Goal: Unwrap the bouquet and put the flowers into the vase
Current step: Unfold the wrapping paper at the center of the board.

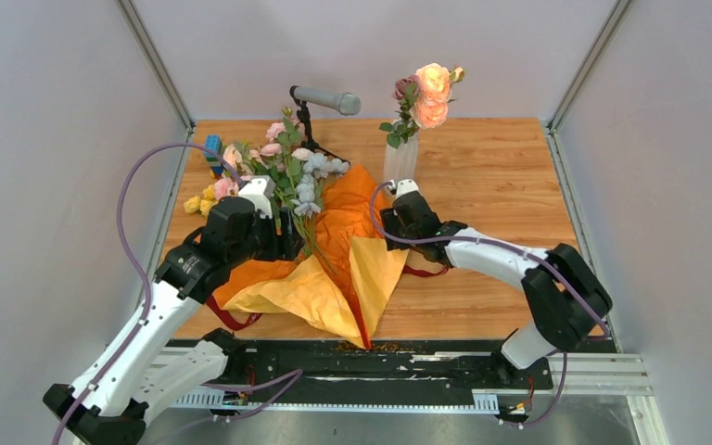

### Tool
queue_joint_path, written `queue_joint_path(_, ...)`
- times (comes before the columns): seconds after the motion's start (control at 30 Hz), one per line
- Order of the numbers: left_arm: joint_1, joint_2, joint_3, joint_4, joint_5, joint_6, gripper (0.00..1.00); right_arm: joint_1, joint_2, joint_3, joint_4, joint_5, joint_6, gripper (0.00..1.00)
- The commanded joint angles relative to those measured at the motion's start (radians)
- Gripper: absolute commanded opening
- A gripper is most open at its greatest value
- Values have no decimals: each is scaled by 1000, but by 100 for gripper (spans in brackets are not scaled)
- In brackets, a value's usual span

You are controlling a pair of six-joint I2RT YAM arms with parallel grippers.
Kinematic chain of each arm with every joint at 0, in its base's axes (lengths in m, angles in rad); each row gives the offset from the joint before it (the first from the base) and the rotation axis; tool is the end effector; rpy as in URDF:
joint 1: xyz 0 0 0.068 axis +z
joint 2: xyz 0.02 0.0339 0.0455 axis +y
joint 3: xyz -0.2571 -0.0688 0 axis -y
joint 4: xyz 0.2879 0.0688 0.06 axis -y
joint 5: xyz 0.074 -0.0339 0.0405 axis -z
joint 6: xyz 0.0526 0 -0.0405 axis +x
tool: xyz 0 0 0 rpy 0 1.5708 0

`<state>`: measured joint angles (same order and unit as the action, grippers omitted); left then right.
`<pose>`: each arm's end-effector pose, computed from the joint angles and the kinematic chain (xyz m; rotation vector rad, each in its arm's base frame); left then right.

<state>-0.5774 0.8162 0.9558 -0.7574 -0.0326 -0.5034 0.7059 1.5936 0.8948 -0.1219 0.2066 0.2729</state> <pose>0.1885 -0.1207 0.3270 0.0642 2.2461 -0.5653 0.2889 0.2321 0.1395 -0.4161 2.3436 0.2225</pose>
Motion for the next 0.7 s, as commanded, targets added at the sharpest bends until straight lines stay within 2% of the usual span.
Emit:
queue_joint_path(0.0, 121, 39, 4, 99, 109, 118, 78, 1, -182, 58, -77, -65, -48, 55)
queue_joint_path(0.1, 183, 75, -10, 112, 139, 157, 82, 1, -276, 67, -104, -150, -43, 62)
queue_joint_path(0.23, 242, 98, -16, 129, 196, 196, 87, 6, -357, 86, -102, -408, -44, 73)
queue_joint_path(0.33, 277, 93, 5, 111, 184, 243, 94, 41, -357, 106, -99, -564, -45, 75)
queue_joint_path(0.43, 306, 67, 19, 100, 135, 266, 98, 108, -342, 101, -63, -609, -37, 75)
queue_joint_path(0.67, 307, -25, -17, 93, 92, 231, 100, 267, -295, 64, 39, -592, -25, 75)
